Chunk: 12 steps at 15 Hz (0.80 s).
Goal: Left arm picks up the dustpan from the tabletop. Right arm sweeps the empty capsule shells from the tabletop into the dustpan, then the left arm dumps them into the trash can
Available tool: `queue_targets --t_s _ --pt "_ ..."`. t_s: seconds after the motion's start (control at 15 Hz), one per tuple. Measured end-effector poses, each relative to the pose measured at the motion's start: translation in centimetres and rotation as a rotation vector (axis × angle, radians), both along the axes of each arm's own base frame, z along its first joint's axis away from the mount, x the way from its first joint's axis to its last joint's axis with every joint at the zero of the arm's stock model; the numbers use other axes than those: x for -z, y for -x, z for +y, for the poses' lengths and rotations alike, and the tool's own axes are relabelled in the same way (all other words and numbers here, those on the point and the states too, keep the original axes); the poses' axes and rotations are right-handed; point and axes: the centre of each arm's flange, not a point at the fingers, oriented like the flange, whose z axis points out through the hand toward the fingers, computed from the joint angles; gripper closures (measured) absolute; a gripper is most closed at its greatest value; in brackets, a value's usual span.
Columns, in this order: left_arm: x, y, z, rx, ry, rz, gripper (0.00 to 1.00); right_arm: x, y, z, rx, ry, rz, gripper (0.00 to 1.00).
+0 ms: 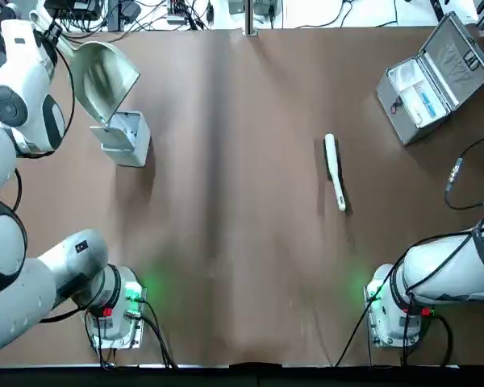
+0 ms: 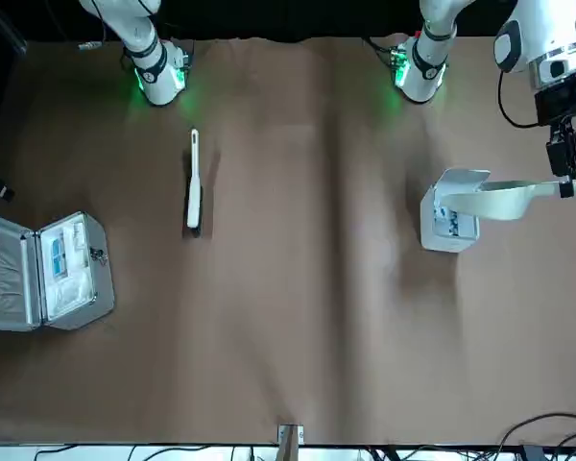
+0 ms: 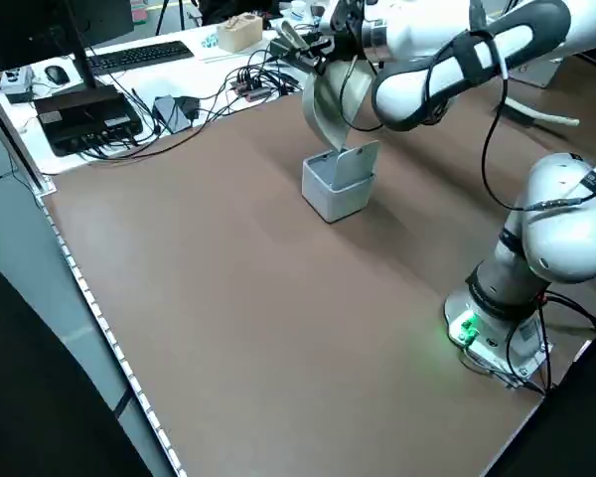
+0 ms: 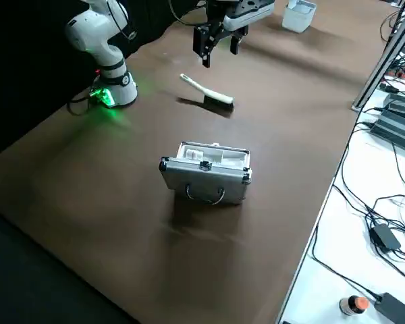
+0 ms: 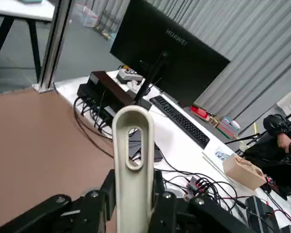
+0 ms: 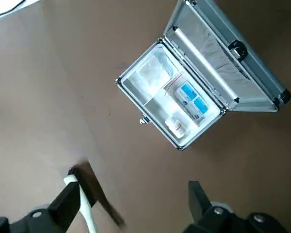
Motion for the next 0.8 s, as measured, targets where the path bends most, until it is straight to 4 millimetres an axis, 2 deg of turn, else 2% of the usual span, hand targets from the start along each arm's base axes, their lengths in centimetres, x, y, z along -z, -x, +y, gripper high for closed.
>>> queue_targets --t_s 0.2,0.47,0.8 --pt "1.5 -2.0 1.7 -0.036 0.060 0.059 0.67 -0.1 -0.1 0.0 0.005 -0.031 -0.015 0.02" --pt "1.2 -5.2 3.4 -0.070 0.099 0.153 0.67 -0.1 -0.1 -0.5 0.020 -0.062 -0.026 0.02" --pt "3.1 -6.4 5.3 -0.098 0.135 0.201 0.67 -0.1 0.0 -1.0 0.030 -0.066 -0.026 0.02"
